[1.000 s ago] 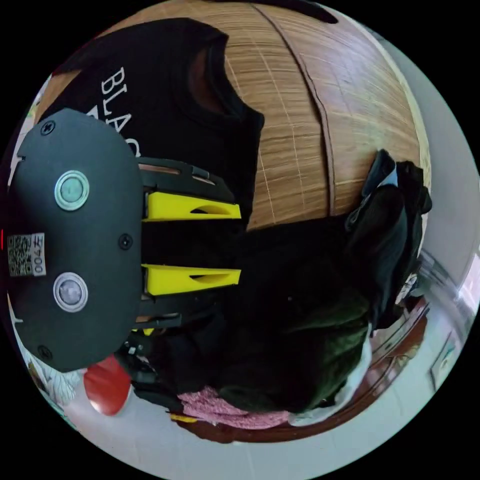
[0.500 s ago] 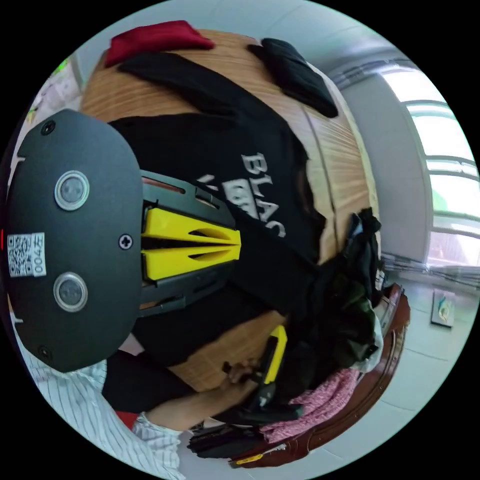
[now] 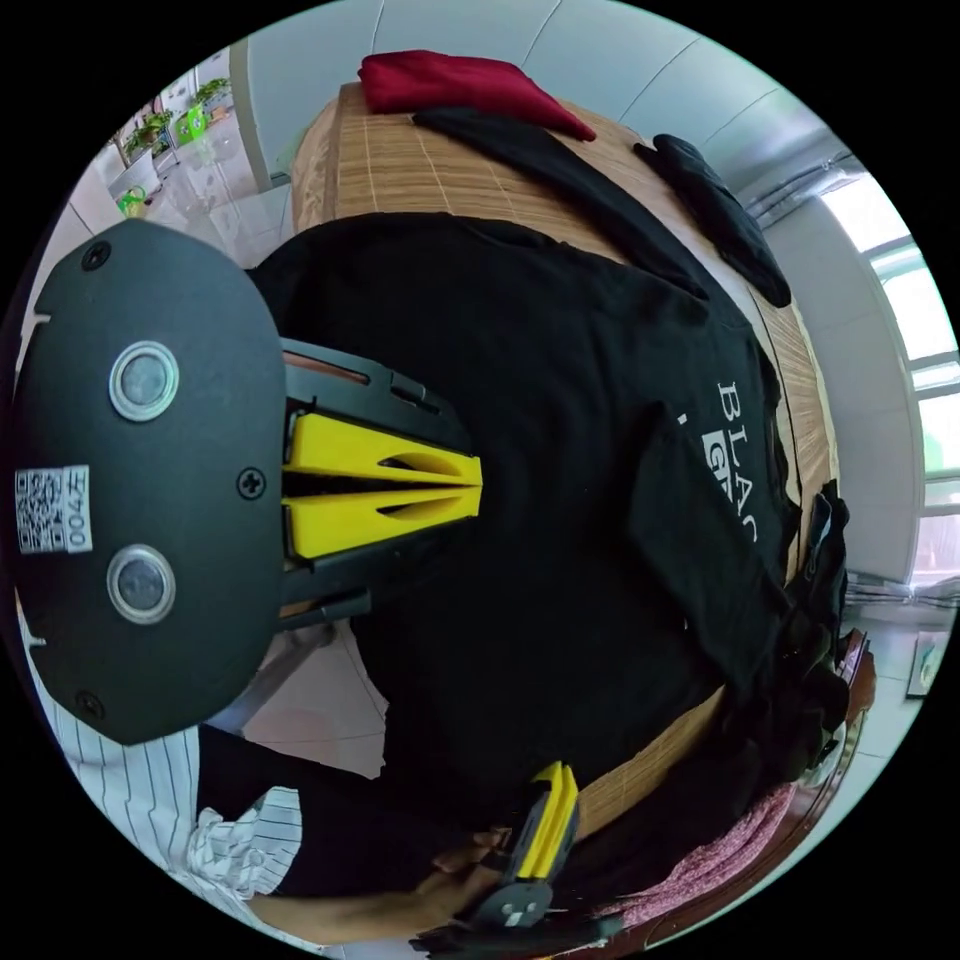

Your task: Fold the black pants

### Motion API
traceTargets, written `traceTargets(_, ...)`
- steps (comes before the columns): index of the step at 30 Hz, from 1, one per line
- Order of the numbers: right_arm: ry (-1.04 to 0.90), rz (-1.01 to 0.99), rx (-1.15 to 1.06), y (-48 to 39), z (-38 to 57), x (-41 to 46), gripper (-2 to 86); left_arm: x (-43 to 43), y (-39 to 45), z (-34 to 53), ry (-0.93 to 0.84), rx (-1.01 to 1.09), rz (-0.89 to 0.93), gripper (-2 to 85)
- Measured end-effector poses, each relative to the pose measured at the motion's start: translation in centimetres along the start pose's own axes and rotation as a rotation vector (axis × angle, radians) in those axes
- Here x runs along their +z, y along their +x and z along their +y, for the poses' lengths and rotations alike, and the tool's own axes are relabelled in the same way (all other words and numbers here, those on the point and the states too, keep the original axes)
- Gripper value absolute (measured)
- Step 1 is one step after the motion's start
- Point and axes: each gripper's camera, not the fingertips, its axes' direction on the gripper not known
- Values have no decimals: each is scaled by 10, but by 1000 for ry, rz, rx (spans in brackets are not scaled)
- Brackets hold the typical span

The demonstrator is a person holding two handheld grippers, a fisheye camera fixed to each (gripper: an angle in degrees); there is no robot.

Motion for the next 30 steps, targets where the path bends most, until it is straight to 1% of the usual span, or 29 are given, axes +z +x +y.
traceTargets(2,10,56,-20,-6,3,-4,35,-23,-2,-10,15,16,-12,3)
traceTargets(4,15,42,12,2,5,-10,29,-41,-8,-23,2,15,-6,4)
traceTargets(6,40,3,54,17,11,-17,25,-61,-21,-43,-56,-4,30,6)
traceTargets(7,60,-31,73,29,15,-24,23,-77,-33,-61,-112,-28,83,8)
traceTargets(8,79,-79,108,44,18,-32,21,-99,-48,-77,-99,-61,196,11)
traceTargets(9,98,-116,130,52,20,-37,19,-111,-57,-83,-67,-96,267,13)
traceTargets(11,231,-376,208,85,30,-61,19,-148,-94,-104,49,-282,525,27)
traceTargets(12,255,-451,227,94,32,-64,20,-152,-102,-110,56,-321,571,33)
traceTargets(14,278,-688,291,121,34,-61,21,-151,-133,-131,41,-490,746,62)
traceTargets(15,271,-733,303,127,34,-57,21,-147,-140,-135,31,-541,804,70)
traceTargets(17,260,-857,364,150,36,-48,18,-131,-165,-142,30,-742,1024,95)
traceTargets(20,257,-916,419,174,38,-45,6,-130,-176,-150,2,-881,1074,112)
traceTargets(22,263,-945,442,187,41,-47,1,-133,-175,-156,-17,-911,1091,117)
traceTargets(26,271,-994,465,208,44,-53,-4,-151,-175,-167,31,-973,1129,120)
traceTargets(30,249,-1018,446,216,42,-56,-5,-168,-167,-184,50,-964,1131,119)
